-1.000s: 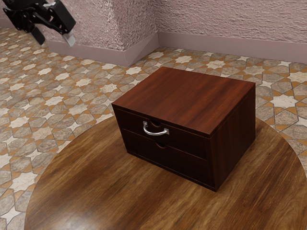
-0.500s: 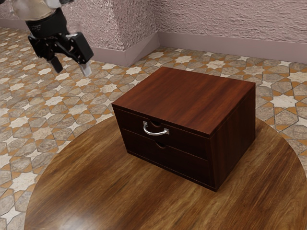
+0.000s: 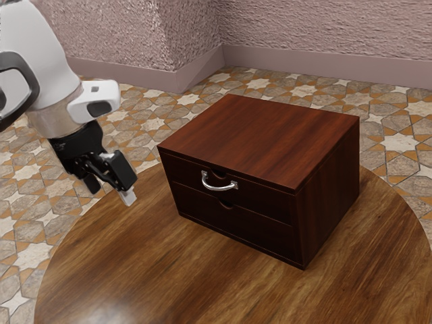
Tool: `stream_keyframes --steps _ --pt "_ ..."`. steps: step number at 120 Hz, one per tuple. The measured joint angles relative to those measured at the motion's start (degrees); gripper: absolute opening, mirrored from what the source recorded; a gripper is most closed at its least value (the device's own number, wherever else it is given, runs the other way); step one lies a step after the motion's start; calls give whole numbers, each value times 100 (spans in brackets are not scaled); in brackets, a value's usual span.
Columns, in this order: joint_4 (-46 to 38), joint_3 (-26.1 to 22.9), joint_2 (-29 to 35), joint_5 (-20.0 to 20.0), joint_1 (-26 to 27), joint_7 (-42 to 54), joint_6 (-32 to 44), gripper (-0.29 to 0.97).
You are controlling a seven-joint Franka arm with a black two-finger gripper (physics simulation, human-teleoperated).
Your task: Pull the drawer handle with one arm to open the drawer
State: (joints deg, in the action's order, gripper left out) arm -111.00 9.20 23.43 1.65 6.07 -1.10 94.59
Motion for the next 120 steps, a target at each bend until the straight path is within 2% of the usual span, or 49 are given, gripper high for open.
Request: stream_keyframes --steps 11,24,31,56,81,99,120 --pt "-352 -21 56 5 -7 874 783 68" --pt "-648 -57 65 -445 -54 2163 1620 68" --pt "-675 -90 108 -491 -61 2782 1856 68" --pt "-710 -39 142 -515 -64 4567 2000 68" --pt "-718 -64 29 -496 0 6177 1745 68" --pt "-694 -84 -310 -532 111 7057 1750 68" --pt "-697 -93 -515 -669 266 7754 2169 68"
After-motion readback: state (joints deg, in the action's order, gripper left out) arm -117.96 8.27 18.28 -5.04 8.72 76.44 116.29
